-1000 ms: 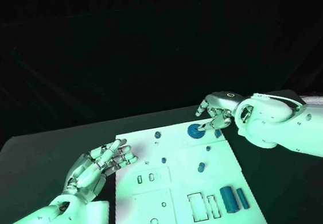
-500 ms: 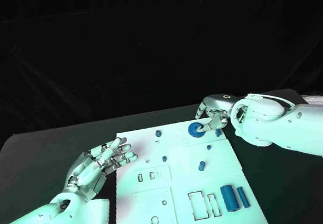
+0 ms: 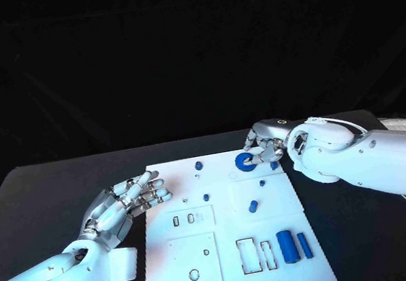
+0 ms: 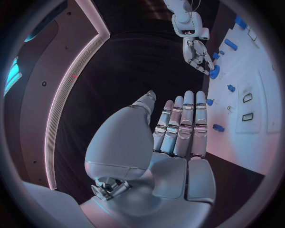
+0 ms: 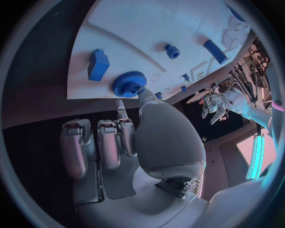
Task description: Assemble the parts on the task board
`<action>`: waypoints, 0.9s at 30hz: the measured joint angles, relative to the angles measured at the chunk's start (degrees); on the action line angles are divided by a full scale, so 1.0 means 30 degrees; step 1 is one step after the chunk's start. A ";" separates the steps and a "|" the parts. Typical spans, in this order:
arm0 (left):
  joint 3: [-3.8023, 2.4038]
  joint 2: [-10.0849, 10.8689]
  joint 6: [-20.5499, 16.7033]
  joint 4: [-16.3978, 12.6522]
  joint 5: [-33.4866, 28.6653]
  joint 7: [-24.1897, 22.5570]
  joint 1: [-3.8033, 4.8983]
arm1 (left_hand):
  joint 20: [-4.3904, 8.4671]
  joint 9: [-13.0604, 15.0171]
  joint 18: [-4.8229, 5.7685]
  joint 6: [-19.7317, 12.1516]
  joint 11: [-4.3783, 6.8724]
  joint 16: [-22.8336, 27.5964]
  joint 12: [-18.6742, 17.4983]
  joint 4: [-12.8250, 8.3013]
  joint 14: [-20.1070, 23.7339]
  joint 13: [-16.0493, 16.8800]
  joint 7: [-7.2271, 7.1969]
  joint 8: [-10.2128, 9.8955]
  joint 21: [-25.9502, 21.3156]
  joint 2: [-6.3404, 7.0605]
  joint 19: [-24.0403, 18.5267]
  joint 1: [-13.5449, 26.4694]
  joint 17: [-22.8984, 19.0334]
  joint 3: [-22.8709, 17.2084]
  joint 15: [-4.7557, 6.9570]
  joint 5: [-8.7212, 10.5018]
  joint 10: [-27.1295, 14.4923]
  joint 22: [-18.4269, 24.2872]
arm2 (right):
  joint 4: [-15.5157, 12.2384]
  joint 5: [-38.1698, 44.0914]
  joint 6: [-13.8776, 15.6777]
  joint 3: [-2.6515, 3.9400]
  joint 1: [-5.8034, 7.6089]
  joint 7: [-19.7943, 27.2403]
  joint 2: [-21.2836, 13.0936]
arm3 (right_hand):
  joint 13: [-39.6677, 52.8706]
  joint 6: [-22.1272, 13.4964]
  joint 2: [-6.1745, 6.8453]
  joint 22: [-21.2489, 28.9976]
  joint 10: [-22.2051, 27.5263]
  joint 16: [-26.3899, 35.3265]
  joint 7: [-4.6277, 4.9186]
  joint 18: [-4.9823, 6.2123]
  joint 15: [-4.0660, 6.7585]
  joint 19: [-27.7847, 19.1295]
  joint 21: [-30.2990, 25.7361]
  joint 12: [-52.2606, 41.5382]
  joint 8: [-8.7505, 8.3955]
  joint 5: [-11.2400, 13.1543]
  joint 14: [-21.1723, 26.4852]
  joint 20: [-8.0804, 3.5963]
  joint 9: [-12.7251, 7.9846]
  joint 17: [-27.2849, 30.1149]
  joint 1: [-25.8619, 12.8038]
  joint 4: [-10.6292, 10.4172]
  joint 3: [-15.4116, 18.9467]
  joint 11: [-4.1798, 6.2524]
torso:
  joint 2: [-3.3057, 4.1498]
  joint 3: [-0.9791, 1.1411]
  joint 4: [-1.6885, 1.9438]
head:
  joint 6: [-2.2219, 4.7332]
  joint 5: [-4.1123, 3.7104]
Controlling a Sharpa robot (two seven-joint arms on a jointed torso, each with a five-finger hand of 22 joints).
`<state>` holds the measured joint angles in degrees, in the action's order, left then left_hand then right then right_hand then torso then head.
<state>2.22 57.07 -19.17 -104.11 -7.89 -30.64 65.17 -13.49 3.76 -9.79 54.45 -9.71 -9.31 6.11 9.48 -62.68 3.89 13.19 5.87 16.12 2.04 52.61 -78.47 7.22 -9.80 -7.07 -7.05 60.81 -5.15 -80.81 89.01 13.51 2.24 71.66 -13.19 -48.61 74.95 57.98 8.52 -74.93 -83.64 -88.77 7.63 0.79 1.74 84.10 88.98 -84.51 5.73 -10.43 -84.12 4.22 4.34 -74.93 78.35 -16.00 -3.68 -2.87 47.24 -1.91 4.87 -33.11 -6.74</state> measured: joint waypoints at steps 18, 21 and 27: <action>-0.0001 -0.0033 0.0007 0.0115 0.0000 0.0030 0.0000 | 0.0000 0.0000 0.0001 0.0000 0.0000 0.0000 -0.0078 -0.0052 0.0000 0.0000 0.0000 0.0000 -0.0089 0.0000 0.0000 0.0000 -0.0001 -0.0053 0.0000 0.0000 -0.0001 0.0020 | -0.0208 0.0093 0.0282 -0.0019 -0.0113 0.0413 -0.0085 | -0.0004 0.0330 -0.0155 0.0004 -0.0070 -0.0150 -0.0022 0.0001 0.0000 0.0000 0.0153 -0.0712 0.0149 -0.0181 -0.0001 -0.0001 0.0043 0.0004 0.0146 0.0200 -0.0099 0.0070 | -0.0007 -0.0013 0.0042 | -0.0035 -0.0068; -0.0001 -0.0037 0.0011 0.0131 0.0000 0.0038 0.0000 | 0.0000 0.0000 0.0000 0.0000 0.0000 0.0000 -0.0078 -0.0052 0.0000 0.0000 0.0000 0.0000 -0.0090 0.0000 0.0000 0.0000 -0.0001 -0.0053 0.0000 0.0000 0.0000 0.0020 | -0.0262 0.0098 0.0497 -0.0027 -0.0135 0.0518 -0.0091 | -0.0006 0.0330 -0.0255 0.0005 -0.0070 -0.0150 -0.0022 0.0002 0.0000 0.0000 0.0152 -0.0712 0.0149 -0.0184 -0.0001 -0.0001 0.0043 0.0004 0.0046 0.0200 -0.0099 0.0069 | -0.0007 -0.0013 0.0053 | -0.0026 -0.0082; -0.0001 -0.0040 0.0017 0.0169 0.0000 0.0058 0.0000 | 0.0000 0.0000 0.0000 0.0000 0.0000 0.0000 -0.0078 -0.0051 0.0000 0.0000 0.0000 0.0001 -0.0089 0.0000 0.0000 0.0000 -0.0001 -0.0053 0.0000 0.0000 0.0000 0.0019 | -0.0345 0.0099 0.0736 -0.0032 -0.0147 0.0652 -0.0136 | -0.0007 0.0330 -0.0255 0.0006 -0.0069 -0.0150 -0.0022 0.0003 0.0000 0.0000 0.0151 -0.0711 0.0149 -0.0184 -0.0001 -0.0001 0.0042 0.0006 0.0046 0.0200 -0.0099 0.0070 | -0.0007 -0.0013 0.0068 | -0.0013 -0.0088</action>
<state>2.21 56.95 -19.12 -103.60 -7.89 -30.47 65.17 -13.49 3.76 -9.79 54.45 -9.71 -9.31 5.88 9.32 -62.68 3.89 13.19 5.87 15.85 2.05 52.61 -78.47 7.22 -9.96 -7.07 -7.05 60.81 -5.09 -81.85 89.31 15.72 2.15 71.22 -11.23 -49.02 74.93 58.97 7.75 -74.91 -83.85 -89.21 7.56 0.80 1.74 84.10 89.43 -86.65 6.18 -10.98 -84.13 4.22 4.47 -74.91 78.49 -15.40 -3.98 -2.66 47.22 -1.95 5.07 -33.15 -7.00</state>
